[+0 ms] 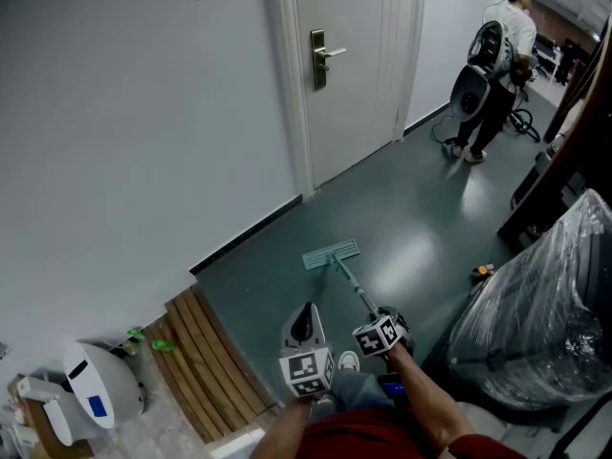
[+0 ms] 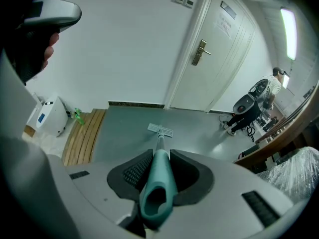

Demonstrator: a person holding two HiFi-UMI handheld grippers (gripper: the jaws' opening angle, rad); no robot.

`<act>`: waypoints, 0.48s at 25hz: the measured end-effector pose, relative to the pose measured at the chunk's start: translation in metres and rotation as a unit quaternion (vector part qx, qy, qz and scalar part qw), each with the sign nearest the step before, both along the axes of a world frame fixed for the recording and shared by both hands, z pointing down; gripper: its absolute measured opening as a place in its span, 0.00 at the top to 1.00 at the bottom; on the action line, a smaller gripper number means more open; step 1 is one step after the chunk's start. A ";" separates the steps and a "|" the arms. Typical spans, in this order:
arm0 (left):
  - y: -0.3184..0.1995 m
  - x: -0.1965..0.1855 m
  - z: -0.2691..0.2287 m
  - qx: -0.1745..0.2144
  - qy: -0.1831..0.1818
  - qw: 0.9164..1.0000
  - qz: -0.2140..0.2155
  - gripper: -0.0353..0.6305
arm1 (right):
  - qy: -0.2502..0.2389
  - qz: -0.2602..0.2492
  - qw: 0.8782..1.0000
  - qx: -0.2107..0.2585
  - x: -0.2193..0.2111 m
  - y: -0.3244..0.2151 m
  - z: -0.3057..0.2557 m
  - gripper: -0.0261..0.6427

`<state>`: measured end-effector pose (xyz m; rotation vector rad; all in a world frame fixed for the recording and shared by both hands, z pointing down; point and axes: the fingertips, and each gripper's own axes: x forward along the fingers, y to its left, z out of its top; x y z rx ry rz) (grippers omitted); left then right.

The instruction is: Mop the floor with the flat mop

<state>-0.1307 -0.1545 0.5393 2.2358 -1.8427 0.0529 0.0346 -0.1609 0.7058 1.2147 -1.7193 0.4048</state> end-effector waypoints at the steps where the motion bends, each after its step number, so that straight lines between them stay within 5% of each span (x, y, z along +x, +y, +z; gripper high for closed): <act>1: 0.009 0.000 0.001 0.000 0.001 1.000 0.001 0.93 | 0.001 0.000 1.000 0.001 0.000 0.009 0.000 0.79; 12: 0.088 -0.008 0.010 -0.027 0.002 1.000 0.006 0.93 | 0.008 0.011 1.000 -0.010 -0.002 0.089 0.006 0.79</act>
